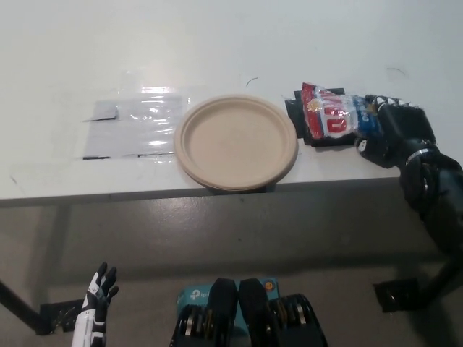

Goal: The robot picks up a small bag of sunflower seeds on the right hand side and take it to the empty plate on the left hand side then pours some sunflower seeds on to the plate.

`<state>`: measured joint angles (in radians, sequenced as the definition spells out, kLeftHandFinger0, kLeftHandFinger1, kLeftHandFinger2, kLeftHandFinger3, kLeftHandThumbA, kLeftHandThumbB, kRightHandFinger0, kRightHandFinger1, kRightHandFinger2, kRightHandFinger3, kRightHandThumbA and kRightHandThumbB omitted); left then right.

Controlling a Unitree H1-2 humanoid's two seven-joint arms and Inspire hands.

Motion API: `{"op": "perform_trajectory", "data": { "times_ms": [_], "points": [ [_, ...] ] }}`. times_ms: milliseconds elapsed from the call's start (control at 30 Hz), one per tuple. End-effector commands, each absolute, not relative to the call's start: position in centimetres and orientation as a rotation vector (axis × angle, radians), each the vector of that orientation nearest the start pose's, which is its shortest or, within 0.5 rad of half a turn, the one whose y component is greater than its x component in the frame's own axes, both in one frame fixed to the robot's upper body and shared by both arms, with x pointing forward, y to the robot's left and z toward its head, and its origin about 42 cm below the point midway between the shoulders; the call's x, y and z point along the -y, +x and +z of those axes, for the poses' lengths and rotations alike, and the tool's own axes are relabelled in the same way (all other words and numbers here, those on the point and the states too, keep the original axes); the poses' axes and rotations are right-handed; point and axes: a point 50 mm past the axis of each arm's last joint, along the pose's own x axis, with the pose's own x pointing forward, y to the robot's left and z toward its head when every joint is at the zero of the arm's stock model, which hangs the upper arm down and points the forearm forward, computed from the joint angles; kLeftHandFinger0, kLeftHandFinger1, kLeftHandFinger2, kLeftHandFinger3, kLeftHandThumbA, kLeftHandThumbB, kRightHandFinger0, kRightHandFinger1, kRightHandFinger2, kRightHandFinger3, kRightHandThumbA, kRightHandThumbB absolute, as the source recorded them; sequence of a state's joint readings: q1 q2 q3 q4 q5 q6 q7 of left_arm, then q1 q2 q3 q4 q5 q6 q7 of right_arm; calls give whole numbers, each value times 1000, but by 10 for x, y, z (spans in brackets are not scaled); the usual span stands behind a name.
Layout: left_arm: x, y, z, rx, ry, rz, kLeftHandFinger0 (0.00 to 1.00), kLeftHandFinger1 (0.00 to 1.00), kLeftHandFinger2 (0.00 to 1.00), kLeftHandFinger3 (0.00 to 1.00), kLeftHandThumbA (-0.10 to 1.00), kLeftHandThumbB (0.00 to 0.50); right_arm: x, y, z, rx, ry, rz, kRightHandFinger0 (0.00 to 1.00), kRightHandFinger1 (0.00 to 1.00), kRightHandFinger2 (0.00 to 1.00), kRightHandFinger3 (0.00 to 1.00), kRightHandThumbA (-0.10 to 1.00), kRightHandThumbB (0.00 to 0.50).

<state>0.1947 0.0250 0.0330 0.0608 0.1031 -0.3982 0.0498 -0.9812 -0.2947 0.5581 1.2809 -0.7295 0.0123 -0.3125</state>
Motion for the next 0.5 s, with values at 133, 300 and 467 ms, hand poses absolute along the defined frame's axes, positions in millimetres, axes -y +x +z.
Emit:
{"op": "perform_trajectory", "data": {
  "times_ms": [133,300,467],
  "points": [
    [-243,211,72,231,124,81,1000,1000,1000,1000,1000,27,289,507,120,-76,-1634,2,1,81,231,391,-100,295],
    [-242,210,71,231,117,77,1000,1000,993,1000,1000,12,282,509,124,-13,-1549,-4,0,12,183,362,-100,232],
    [-242,208,71,225,123,86,1000,1000,974,1000,1000,11,273,513,133,80,-1448,-45,0,0,63,297,-100,198]
  ]
}}
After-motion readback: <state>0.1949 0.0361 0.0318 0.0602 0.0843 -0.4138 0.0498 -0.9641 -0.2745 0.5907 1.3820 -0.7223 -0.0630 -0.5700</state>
